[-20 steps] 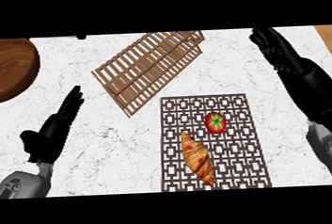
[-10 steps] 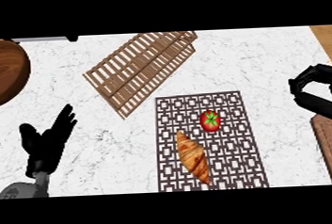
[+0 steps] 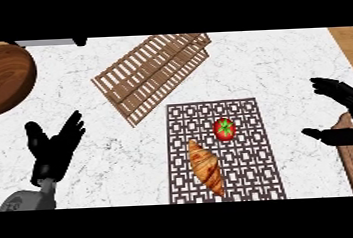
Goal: Pick the tomato from the placemat and place it in the tiered shelf
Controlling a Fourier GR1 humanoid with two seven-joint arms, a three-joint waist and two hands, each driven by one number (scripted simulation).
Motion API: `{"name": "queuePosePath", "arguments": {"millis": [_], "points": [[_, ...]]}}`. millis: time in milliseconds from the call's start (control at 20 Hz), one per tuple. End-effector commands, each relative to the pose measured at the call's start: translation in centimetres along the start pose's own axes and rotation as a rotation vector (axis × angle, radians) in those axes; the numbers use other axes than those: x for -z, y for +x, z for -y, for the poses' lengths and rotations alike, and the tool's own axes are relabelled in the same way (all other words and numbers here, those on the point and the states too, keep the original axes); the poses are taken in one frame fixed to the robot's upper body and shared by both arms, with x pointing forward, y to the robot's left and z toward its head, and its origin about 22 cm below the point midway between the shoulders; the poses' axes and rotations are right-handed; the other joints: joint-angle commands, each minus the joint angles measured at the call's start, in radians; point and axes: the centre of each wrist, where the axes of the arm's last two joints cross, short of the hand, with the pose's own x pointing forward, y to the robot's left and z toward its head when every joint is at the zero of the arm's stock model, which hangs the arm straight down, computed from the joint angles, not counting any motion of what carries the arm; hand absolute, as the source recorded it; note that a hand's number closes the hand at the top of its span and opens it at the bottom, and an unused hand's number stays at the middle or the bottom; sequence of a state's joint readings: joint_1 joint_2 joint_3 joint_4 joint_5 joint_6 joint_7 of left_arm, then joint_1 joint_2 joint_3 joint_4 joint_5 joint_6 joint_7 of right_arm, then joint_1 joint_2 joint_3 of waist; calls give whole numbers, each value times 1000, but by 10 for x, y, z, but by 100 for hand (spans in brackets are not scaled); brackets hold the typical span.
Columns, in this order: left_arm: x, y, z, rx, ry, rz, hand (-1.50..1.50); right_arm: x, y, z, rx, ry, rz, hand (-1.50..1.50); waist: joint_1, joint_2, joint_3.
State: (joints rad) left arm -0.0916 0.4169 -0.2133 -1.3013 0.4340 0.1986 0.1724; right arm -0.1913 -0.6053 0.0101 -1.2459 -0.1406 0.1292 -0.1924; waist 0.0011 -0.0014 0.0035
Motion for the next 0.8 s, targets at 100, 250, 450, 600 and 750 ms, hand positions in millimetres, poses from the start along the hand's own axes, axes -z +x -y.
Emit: {"name": "queuePosePath", "arguments": {"millis": [100,250,450,600,750], "points": [[-10,-18,2,-9,20,-26,0,-4,48,8,-42,205,-15,-150,-6,-2,-4],[-8,-17,0,-3,22,-55,0,4,96,-9,-123,274,-39,-150,-9,-5,-6],[-7,-14,-2,-11,19,-40,0,-7,128,-27,-199,279,-125,-150,-11,-4,-5],[-2,-13,18,7,15,-43,0,11,144,-74,-224,190,-171,-150,2,-1,-5],[-1,-3,10,6,12,-26,0,18,175,-97,-249,167,-222,-150,8,0,-5]]}}
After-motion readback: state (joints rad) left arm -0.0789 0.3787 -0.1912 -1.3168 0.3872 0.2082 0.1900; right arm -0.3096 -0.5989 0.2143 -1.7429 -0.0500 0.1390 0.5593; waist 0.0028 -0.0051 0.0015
